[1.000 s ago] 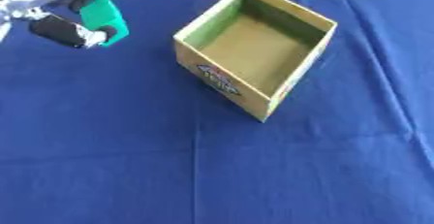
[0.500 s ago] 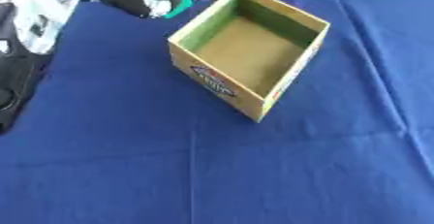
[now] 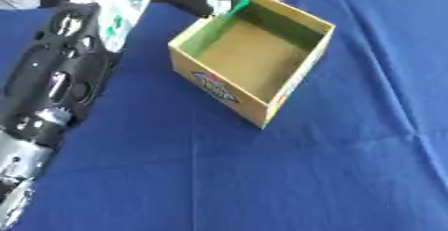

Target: Pick up objects on the table and place them in the box.

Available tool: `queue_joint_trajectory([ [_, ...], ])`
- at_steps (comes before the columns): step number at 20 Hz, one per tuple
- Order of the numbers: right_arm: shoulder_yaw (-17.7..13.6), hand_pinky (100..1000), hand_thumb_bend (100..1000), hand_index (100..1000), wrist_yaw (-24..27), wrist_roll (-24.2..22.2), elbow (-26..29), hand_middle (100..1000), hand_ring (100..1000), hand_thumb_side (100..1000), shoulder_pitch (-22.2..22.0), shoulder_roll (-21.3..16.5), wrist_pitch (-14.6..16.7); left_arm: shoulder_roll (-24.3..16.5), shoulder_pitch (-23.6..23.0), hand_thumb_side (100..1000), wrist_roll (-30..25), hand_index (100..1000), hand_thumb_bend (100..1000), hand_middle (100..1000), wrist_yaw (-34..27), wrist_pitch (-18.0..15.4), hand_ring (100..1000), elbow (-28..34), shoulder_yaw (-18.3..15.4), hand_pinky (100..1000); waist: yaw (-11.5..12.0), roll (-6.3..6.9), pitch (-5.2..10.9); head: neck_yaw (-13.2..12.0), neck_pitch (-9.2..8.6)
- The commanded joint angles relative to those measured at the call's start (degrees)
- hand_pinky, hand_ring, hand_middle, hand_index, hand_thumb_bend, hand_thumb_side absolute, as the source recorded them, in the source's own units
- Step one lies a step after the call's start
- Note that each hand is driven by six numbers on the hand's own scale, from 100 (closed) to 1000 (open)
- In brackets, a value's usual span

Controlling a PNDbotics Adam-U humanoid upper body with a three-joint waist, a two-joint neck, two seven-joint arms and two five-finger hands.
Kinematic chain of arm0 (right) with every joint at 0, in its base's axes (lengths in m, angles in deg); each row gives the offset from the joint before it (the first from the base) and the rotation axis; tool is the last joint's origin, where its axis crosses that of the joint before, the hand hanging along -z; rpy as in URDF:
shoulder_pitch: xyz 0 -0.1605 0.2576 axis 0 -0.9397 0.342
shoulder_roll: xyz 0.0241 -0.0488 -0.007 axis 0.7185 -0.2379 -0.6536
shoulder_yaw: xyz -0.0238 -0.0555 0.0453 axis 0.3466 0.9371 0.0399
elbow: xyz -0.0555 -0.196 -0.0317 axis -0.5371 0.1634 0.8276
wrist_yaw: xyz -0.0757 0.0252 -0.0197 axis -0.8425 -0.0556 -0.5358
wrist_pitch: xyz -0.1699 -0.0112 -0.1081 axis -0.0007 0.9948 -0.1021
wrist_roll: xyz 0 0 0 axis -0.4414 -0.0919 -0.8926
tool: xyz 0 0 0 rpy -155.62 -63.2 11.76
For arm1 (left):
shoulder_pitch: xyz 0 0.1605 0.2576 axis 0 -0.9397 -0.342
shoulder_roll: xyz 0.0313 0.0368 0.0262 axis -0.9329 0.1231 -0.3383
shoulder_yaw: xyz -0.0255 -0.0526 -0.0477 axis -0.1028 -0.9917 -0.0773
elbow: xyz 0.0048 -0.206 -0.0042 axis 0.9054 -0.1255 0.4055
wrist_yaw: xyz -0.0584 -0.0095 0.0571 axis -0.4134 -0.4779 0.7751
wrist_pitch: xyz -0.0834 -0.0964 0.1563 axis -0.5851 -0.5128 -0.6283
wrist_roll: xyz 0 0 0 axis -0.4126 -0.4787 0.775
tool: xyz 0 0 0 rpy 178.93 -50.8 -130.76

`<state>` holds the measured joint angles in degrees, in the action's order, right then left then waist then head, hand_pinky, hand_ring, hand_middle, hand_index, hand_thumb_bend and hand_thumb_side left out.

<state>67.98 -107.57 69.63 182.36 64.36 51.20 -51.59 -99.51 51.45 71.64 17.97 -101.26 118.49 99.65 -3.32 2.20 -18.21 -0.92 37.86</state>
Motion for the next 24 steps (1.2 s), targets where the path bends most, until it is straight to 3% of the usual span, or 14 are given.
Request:
queue_joint_trajectory([
  [1,0.0,725,100,664,0.5,-0.3,0.8,554,714,892,1.0,-0.7,0.3,1.6,2.0,651,5.1,500,100,343,4.4,0.0,429,-2.8,-0.9,339,-0.5,-0.16,0.79,0.1,-0.81],
  [8,0.0,727,100,664,0.7,-0.4,0.8,553,716,883,1.2,-0.4,0.4,4.1,0.7,686,8.6,510,100,353,10.4,-3.8,460,-8.1,-0.7,375,-1.2,0.05,0.15,0.2,-1.02],
  [10,-0.1,727,100,664,0.8,-0.4,0.8,553,716,881,1.2,-0.3,0.4,4.5,0.1,704,7.9,523,100,360,11.0,-4.8,480,-8.9,-0.5,421,-1.3,0.08,0.09,0.3,-1.06],
  [12,0.0,728,100,665,0.9,-0.5,0.8,553,716,876,1.3,-0.1,0.4,4.9,-0.6,760,6.8,598,110,426,11.3,-5.7,558,-9.9,-0.6,589,-1.4,0.1,0.11,0.3,-0.9],
  [14,0.0,728,100,665,0.9,-0.5,0.8,553,716,876,1.4,0.0,0.5,5.0,-1.0,770,6.1,625,137,445,11.6,-6.5,577,-10.5,-0.8,623,-1.5,0.13,0.16,0.4,-0.77],
  [16,0.0,728,100,665,1.0,-0.5,0.8,553,716,876,1.4,-0.1,0.5,5.3,-1.5,821,5.5,721,261,535,11.9,-7.0,663,-11.1,-1.0,730,-1.5,0.16,0.15,0.4,-0.76],
  [19,-0.1,729,100,665,1.0,-0.5,0.8,552,717,874,1.3,-0.1,0.5,5.4,-1.9,946,5.1,947,420,780,12.0,-8.0,859,-11.2,-1.3,827,-1.4,0.17,0.17,0.4,-0.73],
  [20,-0.1,729,100,665,1.1,-0.5,0.8,552,717,874,1.3,-0.1,0.4,5.3,-1.9,952,5.2,959,436,795,12.0,-8.1,870,-11.0,-1.4,836,-1.4,0.16,0.18,0.4,-0.71],
  [21,0.0,728,100,665,1.1,-0.5,0.8,552,717,874,1.3,-0.1,0.4,5.3,-1.8,1000,5.5,1000,590,887,12.0,-8.0,967,-10.5,-1.5,950,-1.4,0.15,0.2,0.4,-0.7],
  [24,0.0,728,100,665,1.1,-0.5,0.8,552,717,876,1.2,0.0,0.5,4.8,-1.7,1000,7.8,1000,616,932,12.8,-6.1,1000,-8.2,-2.4,1000,-1.3,0.03,0.31,0.3,-0.58],
])
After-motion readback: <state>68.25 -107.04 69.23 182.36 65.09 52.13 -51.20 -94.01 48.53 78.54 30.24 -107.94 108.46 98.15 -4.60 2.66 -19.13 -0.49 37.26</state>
